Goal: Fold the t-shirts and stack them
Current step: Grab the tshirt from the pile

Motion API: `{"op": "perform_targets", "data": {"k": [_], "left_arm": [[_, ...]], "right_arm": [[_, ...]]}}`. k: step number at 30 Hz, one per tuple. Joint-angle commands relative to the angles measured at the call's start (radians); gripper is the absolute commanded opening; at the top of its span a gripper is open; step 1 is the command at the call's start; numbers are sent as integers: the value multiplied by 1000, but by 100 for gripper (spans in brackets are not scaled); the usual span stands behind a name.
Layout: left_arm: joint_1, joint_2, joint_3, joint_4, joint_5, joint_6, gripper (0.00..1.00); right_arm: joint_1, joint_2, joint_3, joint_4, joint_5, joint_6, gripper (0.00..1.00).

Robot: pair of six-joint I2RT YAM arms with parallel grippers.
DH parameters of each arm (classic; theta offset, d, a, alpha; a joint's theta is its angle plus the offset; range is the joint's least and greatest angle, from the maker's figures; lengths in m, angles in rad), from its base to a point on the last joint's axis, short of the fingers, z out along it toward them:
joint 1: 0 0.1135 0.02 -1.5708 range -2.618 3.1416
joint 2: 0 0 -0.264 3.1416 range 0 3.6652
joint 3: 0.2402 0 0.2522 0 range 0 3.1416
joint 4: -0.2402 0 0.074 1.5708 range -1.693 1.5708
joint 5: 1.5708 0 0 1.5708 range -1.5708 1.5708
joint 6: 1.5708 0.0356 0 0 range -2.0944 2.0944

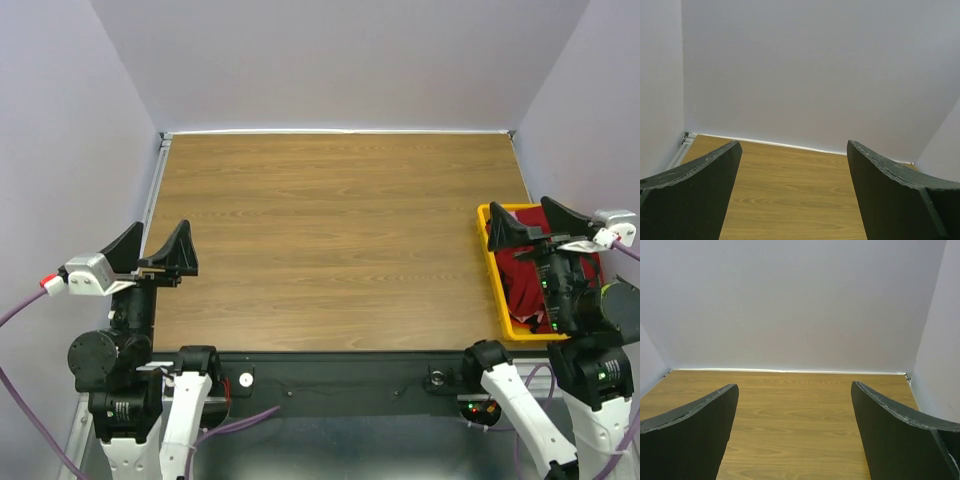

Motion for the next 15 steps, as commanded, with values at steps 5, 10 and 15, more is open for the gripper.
{"op": "perform_targets", "data": {"k": [5,10,15], "left_arm": [[3,27,-24,59,24,8,99],[3,19,-27,33,49,28,99],[3,16,-17,-2,75,57,99]], "right_arm": [[4,51,-22,47,134,86,100],[4,106,-59,36,301,138,100],[4,218,-30,-31,451,140,100]]}}
